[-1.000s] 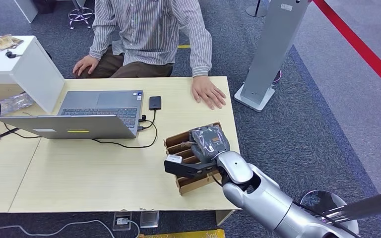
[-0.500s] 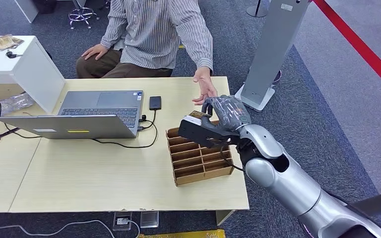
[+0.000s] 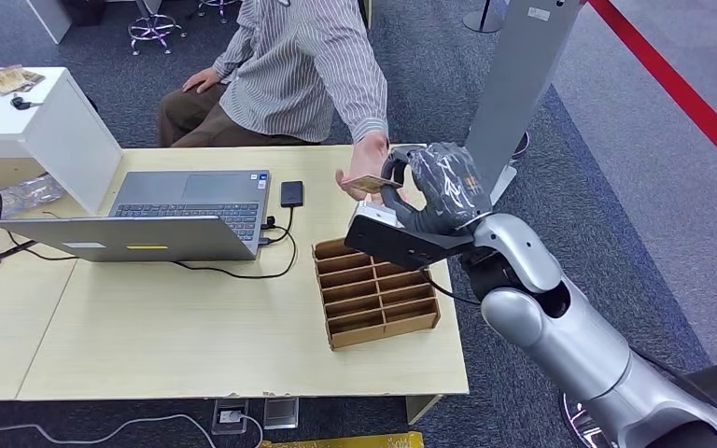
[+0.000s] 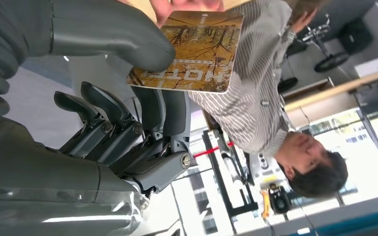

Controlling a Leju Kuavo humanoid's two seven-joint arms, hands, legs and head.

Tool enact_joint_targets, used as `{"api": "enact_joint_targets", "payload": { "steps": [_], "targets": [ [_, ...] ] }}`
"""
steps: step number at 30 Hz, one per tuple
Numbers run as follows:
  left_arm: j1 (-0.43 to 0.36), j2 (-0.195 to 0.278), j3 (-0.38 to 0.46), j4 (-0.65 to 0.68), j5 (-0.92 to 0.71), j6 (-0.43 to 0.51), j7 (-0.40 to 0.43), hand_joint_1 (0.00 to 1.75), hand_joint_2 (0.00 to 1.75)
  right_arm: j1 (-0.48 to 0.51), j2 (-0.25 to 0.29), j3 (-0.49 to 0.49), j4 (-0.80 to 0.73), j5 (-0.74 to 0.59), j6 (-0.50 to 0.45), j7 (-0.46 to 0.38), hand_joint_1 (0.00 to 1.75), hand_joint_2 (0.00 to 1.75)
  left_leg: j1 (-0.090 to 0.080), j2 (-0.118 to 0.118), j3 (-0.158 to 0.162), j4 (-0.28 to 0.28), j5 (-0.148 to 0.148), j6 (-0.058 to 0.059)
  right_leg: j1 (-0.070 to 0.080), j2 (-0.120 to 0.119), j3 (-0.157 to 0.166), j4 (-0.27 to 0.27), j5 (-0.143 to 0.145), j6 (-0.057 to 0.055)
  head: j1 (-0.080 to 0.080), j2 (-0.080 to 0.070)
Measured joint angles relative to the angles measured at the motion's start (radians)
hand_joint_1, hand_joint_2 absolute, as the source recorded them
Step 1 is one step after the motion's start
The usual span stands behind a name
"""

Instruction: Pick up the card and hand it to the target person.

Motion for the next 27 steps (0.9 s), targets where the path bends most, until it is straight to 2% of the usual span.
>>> {"api": "enact_joint_targets", "payload": {
  "steps": [5, 17, 21, 27],
  "targets": [
    [-0.001, 0.000, 0.000, 0.000, -0.008, -0.002, -0.004, 0.00, 0.00, 0.002, 0.026, 0.001, 0.103, 0.007, -0.103, -0.082, 1.75, 1.75, 0.000, 0.000, 0.000, 0.000, 0.000, 0.000, 0.000, 0.000, 0.000, 0.000, 0.000, 0.000, 0.000, 0.000],
    [-0.001, 0.000, 0.000, 0.000, -0.009, -0.003, -0.008, 0.00, 0.00, 0.006, 0.060, 0.004, 0.229, -0.013, -0.157, -0.115, 1.75, 1.75, 0.000, 0.000, 0.000, 0.000, 0.000, 0.000, 0.000, 0.000, 0.000, 0.000, 0.000, 0.000, 0.000, 0.000],
    [-0.002, 0.000, 0.000, 0.000, -0.009, -0.018, -0.007, 0.00, 0.00, 0.016, 0.068, 0.007, 0.276, -0.020, -0.173, -0.120, 0.00, 1.75, 0.000, 0.000, 0.000, 0.000, 0.000, 0.000, 0.000, 0.000, 0.000, 0.000, 0.000, 0.000, 0.000, 0.000],
    [-0.001, 0.000, 0.000, 0.000, -0.007, -0.038, -0.020, 0.00, 0.00, 0.036, 0.072, 0.007, 0.323, -0.033, -0.189, -0.119, 0.00, 1.75, 0.000, 0.000, 0.000, 0.000, 0.000, 0.000, 0.000, 0.000, -0.001, 0.000, 0.000, 0.000, 0.000, 0.000]
  ]
}}
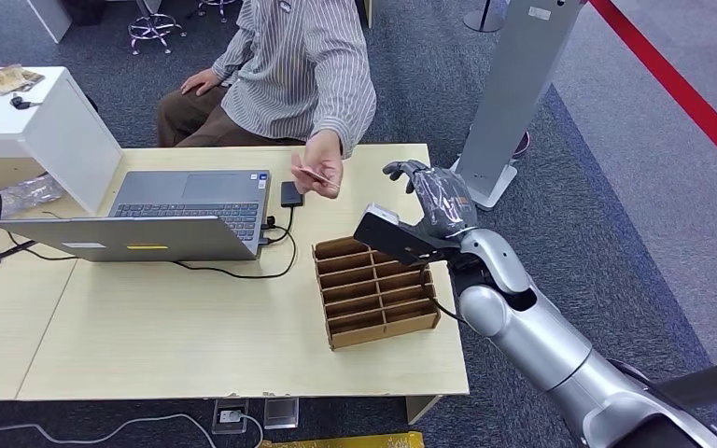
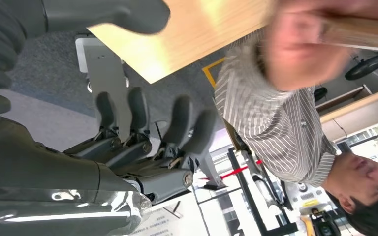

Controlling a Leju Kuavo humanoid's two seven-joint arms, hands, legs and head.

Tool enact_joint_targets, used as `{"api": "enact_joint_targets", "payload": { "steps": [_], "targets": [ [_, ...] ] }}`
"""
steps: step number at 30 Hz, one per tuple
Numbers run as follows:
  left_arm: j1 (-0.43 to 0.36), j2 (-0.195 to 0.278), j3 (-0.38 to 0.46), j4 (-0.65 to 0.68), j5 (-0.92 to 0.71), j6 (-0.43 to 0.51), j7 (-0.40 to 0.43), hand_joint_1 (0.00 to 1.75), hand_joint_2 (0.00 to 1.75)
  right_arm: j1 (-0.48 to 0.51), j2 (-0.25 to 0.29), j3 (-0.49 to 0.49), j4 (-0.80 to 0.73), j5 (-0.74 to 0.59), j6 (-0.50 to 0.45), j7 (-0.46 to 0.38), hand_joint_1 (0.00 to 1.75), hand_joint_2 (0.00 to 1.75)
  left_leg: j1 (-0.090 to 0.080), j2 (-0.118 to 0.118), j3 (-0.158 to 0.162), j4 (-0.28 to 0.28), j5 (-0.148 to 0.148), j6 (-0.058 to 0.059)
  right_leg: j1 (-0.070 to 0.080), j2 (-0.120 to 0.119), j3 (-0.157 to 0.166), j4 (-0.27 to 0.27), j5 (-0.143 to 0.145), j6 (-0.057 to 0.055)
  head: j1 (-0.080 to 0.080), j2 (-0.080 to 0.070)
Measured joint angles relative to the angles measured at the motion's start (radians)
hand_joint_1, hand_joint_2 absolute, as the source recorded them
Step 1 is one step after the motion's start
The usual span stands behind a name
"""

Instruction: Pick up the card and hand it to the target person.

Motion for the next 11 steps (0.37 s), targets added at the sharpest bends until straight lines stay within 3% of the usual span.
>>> {"api": "enact_joint_targets", "payload": {
  "steps": [11],
  "targets": [
    [0.001, 0.000, 0.000, 0.000, 0.019, 0.027, 0.012, 0.00, 0.00, 0.081, -0.013, -0.034, -0.028, -0.161, -0.085, -0.034, 0.00, 1.75, 0.000, 0.000, 0.000, 0.000, 0.000, 0.000, 0.000, 0.000, 0.000, 0.000, 0.000, 0.000, 0.000, 0.000]
  ]
}}
